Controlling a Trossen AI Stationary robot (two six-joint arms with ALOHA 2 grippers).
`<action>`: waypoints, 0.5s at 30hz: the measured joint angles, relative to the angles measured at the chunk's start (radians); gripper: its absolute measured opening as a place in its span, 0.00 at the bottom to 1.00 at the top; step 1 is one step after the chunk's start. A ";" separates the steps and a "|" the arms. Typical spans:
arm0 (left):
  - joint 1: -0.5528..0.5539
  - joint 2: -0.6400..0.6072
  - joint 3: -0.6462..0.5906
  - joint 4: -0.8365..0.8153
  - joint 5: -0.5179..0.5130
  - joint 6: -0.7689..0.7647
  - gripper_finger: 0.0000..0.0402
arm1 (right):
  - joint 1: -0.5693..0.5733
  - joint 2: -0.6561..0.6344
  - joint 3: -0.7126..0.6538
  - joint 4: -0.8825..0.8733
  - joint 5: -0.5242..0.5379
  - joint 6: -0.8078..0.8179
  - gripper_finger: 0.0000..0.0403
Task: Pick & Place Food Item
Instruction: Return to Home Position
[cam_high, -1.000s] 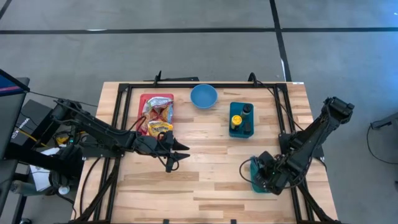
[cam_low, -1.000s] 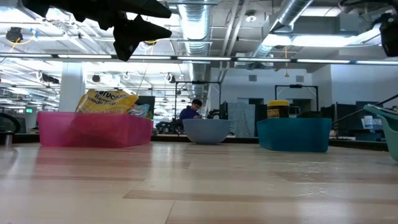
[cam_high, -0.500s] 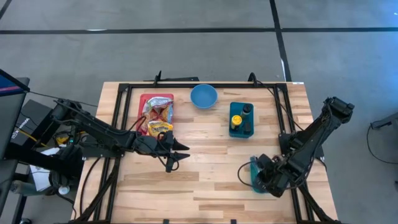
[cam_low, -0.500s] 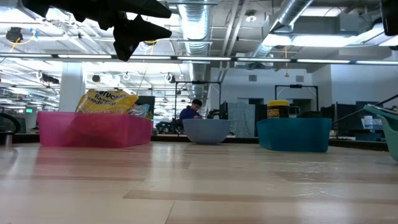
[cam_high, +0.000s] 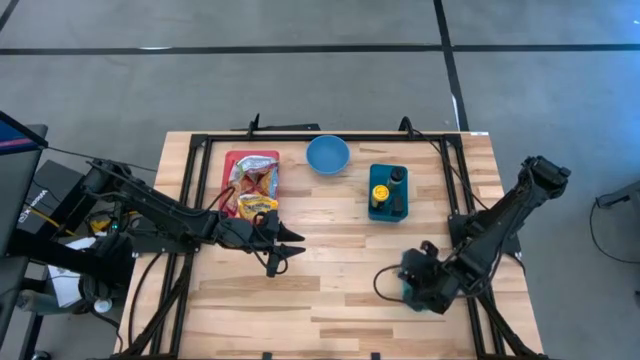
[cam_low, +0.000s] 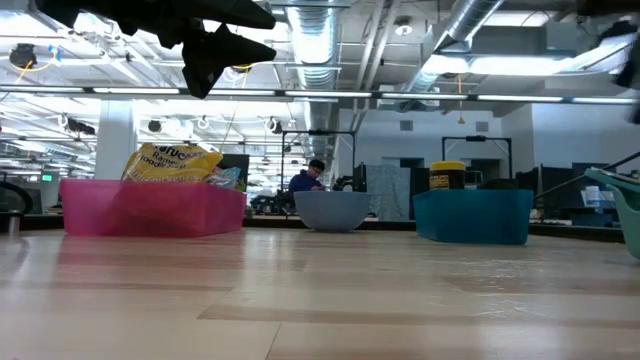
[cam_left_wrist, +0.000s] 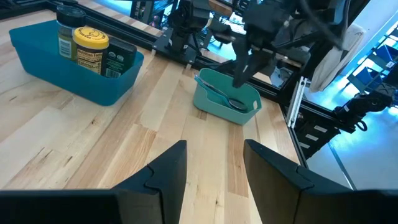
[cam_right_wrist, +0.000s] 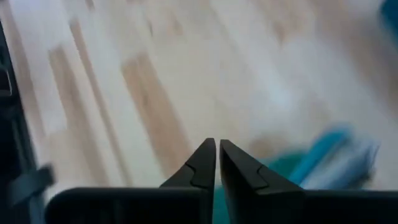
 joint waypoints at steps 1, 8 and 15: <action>0.000 0.000 0.000 0.000 0.000 0.000 0.38 | -0.009 0.000 0.000 0.019 0.039 -0.047 0.04; 0.000 0.000 0.000 0.000 0.000 0.000 0.38 | -0.076 0.000 0.000 0.271 0.334 -0.468 0.00; 0.000 0.000 0.000 0.000 0.000 0.000 0.38 | -0.153 0.000 0.000 0.568 0.400 -0.834 0.00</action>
